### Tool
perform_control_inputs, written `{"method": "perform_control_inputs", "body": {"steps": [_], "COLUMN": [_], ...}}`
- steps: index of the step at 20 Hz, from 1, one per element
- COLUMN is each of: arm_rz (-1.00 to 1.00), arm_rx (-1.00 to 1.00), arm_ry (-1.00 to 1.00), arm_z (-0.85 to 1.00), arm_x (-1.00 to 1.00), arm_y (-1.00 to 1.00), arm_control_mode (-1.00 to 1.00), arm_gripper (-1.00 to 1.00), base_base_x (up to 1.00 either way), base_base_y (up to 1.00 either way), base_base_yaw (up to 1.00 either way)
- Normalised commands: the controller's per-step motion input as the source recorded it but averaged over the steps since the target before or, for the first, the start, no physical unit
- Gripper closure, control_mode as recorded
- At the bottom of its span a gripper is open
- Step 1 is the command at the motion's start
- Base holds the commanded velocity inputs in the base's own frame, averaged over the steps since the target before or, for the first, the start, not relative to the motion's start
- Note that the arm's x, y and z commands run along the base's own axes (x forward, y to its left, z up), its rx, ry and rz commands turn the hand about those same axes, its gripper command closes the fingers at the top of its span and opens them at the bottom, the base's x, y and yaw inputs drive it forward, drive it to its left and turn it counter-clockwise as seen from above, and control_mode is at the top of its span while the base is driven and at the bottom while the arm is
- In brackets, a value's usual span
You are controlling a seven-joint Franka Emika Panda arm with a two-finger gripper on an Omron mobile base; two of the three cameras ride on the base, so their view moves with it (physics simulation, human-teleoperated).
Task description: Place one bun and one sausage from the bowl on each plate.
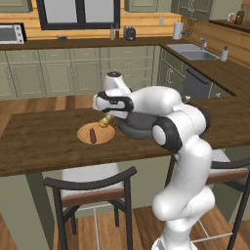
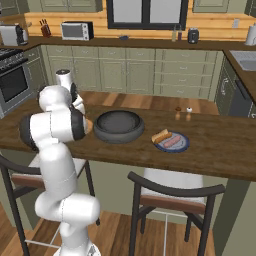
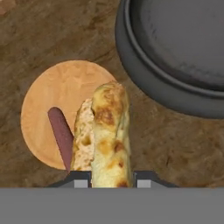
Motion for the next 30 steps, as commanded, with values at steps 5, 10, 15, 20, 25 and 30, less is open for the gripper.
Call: {"method": "perform_control_inputs", "body": {"steps": [5, 10, 15, 20, 25, 30], "arm_rz": [0.03, 0.00, 0.00, 0.02, 0.07, 0.09], "arm_rx": [-0.11, -0.03, -0.01, -0.01, 0.00, 0.00], "arm_ry": [0.03, 0.12, 0.13, 0.10, 0.01, -0.06], "arm_z": [-0.61, -0.49, -0.54, -0.42, 0.06, 0.40], "arm_x": [0.73, 0.60, 0.45, 0.12, -0.22, -0.79], "arm_y": [0.20, 0.05, 0.00, 0.12, 0.02, 0.00], "arm_control_mode": [-1.00, -1.00, -1.00, -1.00, -1.00, -1.00], "arm_gripper": [1.00, 1.00, 1.00, -1.00, -1.00, -1.00], "base_base_x": [0.00, 0.00, 0.00, 0.00, 0.00, 0.00], "base_base_y": [0.00, 0.00, 0.00, 0.00, 0.00, 0.00], "base_base_yaw": [0.00, 0.00, 0.00, 0.00, 0.00, 0.00]}}
